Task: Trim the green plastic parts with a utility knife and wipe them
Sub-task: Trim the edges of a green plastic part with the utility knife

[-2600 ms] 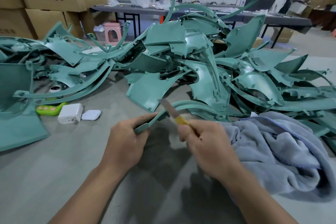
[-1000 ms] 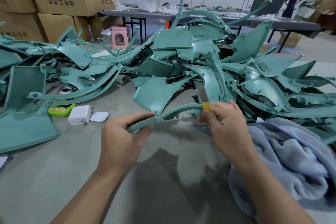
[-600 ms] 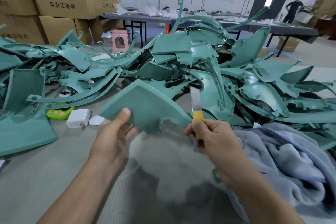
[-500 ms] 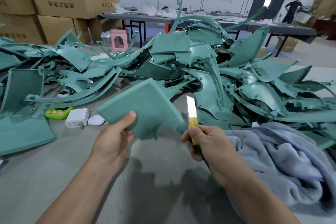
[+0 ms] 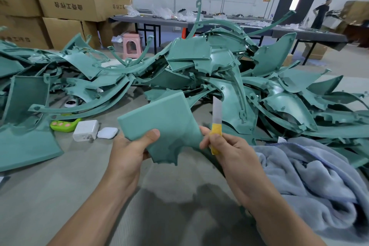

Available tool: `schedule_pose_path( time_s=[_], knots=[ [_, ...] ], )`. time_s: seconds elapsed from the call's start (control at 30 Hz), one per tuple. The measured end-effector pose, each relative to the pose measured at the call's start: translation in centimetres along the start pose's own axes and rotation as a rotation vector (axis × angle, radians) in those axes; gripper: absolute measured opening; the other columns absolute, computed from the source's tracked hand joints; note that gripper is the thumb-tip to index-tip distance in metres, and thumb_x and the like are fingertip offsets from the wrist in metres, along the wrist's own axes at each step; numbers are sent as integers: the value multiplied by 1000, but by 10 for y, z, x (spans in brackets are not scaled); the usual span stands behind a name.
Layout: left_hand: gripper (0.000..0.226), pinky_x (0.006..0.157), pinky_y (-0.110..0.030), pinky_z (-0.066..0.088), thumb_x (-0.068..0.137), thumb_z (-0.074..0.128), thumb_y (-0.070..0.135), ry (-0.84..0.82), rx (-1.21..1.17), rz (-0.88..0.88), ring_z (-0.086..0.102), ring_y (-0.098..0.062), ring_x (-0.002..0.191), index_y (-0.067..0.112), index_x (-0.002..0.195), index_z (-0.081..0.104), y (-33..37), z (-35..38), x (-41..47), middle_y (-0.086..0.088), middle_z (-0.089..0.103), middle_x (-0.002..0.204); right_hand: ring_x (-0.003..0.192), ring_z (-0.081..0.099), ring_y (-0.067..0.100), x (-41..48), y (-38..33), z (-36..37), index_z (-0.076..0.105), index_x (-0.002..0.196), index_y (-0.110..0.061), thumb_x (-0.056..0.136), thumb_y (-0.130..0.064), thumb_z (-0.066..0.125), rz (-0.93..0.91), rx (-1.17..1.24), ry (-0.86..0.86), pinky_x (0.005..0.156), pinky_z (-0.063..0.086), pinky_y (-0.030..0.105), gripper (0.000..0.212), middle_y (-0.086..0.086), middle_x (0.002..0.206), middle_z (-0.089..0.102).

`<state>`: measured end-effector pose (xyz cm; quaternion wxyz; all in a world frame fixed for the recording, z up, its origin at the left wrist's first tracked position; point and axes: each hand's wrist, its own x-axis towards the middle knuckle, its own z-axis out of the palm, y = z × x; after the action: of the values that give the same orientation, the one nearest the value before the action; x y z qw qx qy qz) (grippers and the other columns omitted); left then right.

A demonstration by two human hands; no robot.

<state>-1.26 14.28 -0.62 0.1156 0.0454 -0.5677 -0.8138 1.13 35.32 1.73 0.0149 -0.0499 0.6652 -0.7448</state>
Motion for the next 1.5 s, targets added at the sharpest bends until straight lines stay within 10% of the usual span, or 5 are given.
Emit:
schedule_pose_path(
  time_s=[0.4,0.57,0.7,0.97,1.5],
  knots=[
    [19,74,-32,60,88,75,10,466,-200,316,75,-14,97,18,105,77,31,-32,22,4,78,107,109,70,26,10,-8,-36,69,71,-8,106,-13,47,-12,91,277,91,54,36,41,10,103,78],
    [23,74,-4,50,93,72,27,382,344,832,64,19,82,49,92,77,58,-25,-4,41,68,88,96,71,29,6,-1,-27,77,66,-19,106,-17,47,-40,-6,217,90,53,40,50,11,94,78],
    [47,109,-39,42,88,65,-4,116,1002,1229,59,-20,131,11,133,67,30,-22,-13,-2,62,142,81,69,29,3,4,-19,79,70,-19,106,-15,49,-102,-101,181,83,54,38,47,11,84,77],
    [69,107,-34,35,44,73,-11,-343,1441,872,71,-21,113,15,108,81,-13,5,-17,-3,75,119,55,49,16,4,16,-20,70,69,-12,106,-18,51,-40,-391,147,52,38,25,42,9,59,64],
    [51,100,-41,41,73,53,-4,-74,1291,961,67,-22,119,14,114,79,-10,-1,-21,-4,72,124,66,53,23,3,22,-13,52,72,-13,103,-29,47,-16,-985,115,63,41,42,35,1,67,58]
  ],
)
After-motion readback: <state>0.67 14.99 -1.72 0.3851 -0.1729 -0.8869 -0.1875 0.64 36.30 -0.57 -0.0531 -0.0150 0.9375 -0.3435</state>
